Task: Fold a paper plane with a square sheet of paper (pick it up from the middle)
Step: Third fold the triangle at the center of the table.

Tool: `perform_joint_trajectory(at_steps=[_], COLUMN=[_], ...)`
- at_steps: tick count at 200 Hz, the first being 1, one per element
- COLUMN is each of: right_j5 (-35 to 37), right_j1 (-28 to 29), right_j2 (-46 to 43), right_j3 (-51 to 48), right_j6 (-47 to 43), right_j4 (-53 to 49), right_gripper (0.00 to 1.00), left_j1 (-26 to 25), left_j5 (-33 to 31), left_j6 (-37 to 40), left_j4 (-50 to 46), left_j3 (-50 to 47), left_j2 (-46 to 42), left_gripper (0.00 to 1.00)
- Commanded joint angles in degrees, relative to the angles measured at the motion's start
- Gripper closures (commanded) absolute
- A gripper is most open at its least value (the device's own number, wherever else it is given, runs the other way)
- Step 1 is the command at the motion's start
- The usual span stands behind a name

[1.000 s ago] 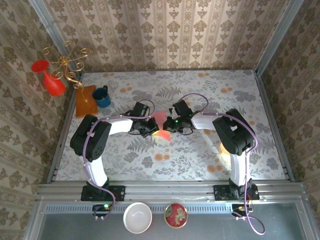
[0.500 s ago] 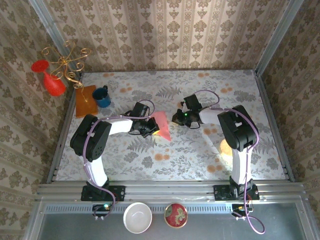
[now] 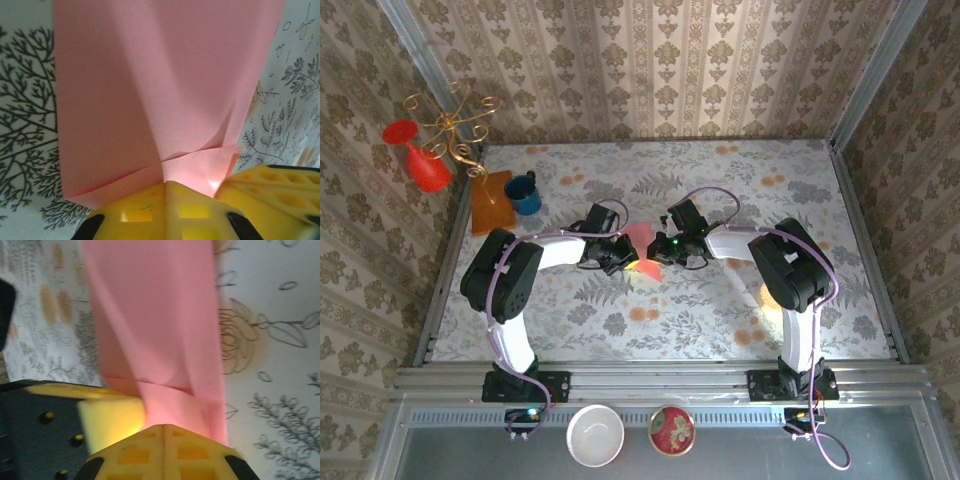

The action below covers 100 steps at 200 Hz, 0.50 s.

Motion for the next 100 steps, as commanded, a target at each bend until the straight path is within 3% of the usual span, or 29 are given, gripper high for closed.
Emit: perform_joint_trajectory(at_steps=[1,34,53,100], right_j5=[1.7,3.1,2.7,1.9], right_j1=[-0.7,-1.3,-1.3,-1.3], right_j2=[2.4,4.5,5.3,5.8], right_j3=[1.8,0.8,0.3,-0.1], right_j6=[-0.5,0.9,1.5,2.4], right_j4=[-4.0,-4.5,-4.0,-3.0], right_gripper=[0.96,0.96,0.96,0.96], left_j1=[0.1,3.0,5.0,5.0], left_j5=[-2.1,-3.4,-4.2,-1.8], left_j6=[-0.8,1.4,1.8,-1.4], left_j4=[-6.1,-9.6,-10.8,-4.8], left_j3=[-1.2,-2.1,-3.9,-7.4], left_j2=[1.3,-5.4,-9.1,-9.7], left_gripper=[0.94,0.89,0.80,0.65])
